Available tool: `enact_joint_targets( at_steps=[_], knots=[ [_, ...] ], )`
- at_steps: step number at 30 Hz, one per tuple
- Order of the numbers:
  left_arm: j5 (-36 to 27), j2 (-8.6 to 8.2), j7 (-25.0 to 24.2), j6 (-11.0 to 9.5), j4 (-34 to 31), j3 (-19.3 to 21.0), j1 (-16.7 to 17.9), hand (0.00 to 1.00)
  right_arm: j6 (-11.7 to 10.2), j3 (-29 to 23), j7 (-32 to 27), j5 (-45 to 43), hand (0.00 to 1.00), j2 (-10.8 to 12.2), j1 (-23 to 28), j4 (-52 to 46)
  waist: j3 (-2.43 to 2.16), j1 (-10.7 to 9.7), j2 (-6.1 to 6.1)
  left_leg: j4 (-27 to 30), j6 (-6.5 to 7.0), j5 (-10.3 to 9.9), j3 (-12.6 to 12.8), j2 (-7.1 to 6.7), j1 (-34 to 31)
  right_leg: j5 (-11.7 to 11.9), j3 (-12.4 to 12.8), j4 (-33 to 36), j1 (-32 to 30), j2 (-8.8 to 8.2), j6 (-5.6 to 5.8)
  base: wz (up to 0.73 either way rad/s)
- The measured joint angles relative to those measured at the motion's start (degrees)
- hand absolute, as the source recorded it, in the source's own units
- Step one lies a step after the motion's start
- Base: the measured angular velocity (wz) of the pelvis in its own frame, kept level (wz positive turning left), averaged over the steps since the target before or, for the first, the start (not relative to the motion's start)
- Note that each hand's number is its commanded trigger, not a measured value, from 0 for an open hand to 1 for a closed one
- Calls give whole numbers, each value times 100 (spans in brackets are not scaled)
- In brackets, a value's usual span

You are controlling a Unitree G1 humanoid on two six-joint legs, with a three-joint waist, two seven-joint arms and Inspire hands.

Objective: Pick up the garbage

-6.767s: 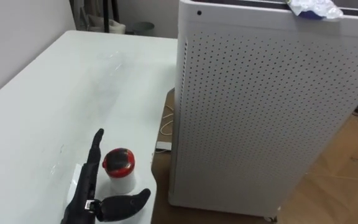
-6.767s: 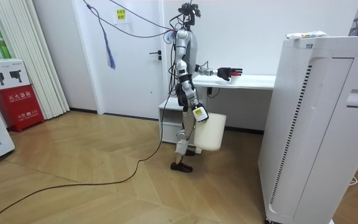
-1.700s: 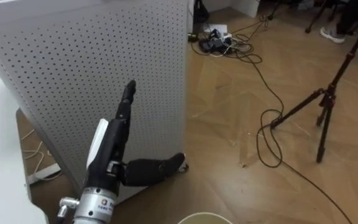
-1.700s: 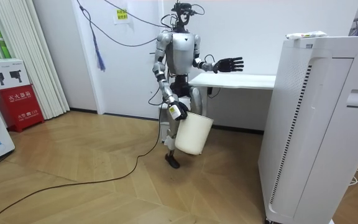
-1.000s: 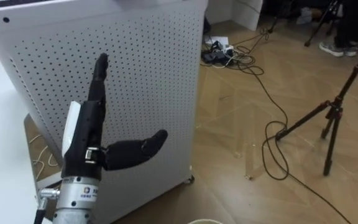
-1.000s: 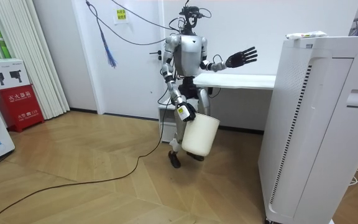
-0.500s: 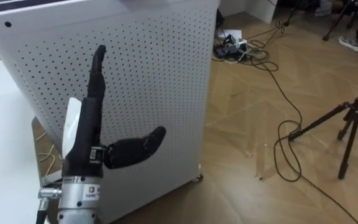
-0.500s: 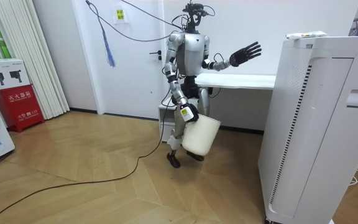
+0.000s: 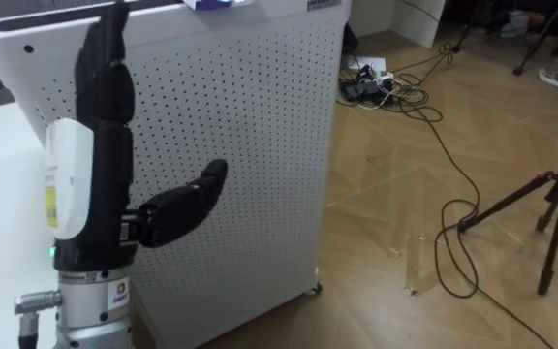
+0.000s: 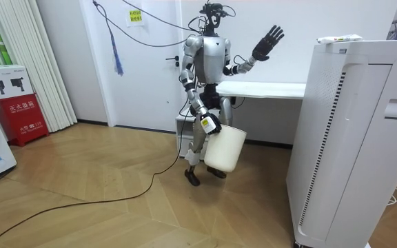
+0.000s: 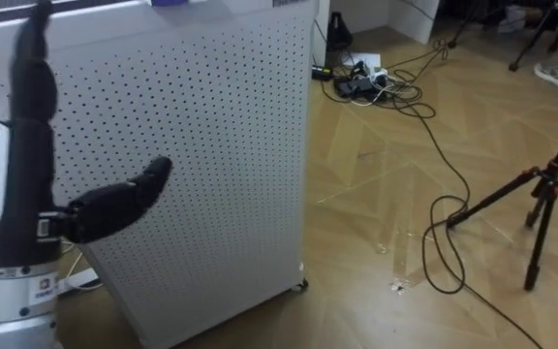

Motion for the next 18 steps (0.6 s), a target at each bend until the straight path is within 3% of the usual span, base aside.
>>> enact_joint_targets(
  at_steps=[6, 10, 14, 18],
  knots=[
    [135, 234, 313, -1, -37, 55, -129, 0, 0, -76, -27, -68, 100, -11, 76, -182, 54, 14, 115, -33, -8, 29, -10, -5, -14, 24, -14, 4, -19, 16, -9, 0],
    [232, 266, 334, 0, -43, 55, -240, 0, 0, -69, -21, -92, 100, -13, 83, -182, 54, 31, 162, -44, -9, 31, -10, -2, -19, 25, -26, 1, -32, 18, -9, 0],
    [390, 399, 332, 30, -192, 55, -344, 0, 0, -64, 11, -92, 100, -9, 110, -181, 45, 28, 181, -75, -12, 32, -14, -2, -19, 25, -40, 0, -49, 17, -9, 0],
    [400, 401, 310, 79, -227, 54, -353, 0, 1, -60, 75, -92, 100, -7, 133, -174, 44, 25, 182, -83, -12, 32, -19, 7, -16, 25, -39, -6, -49, 15, -9, 0]
  ],
)
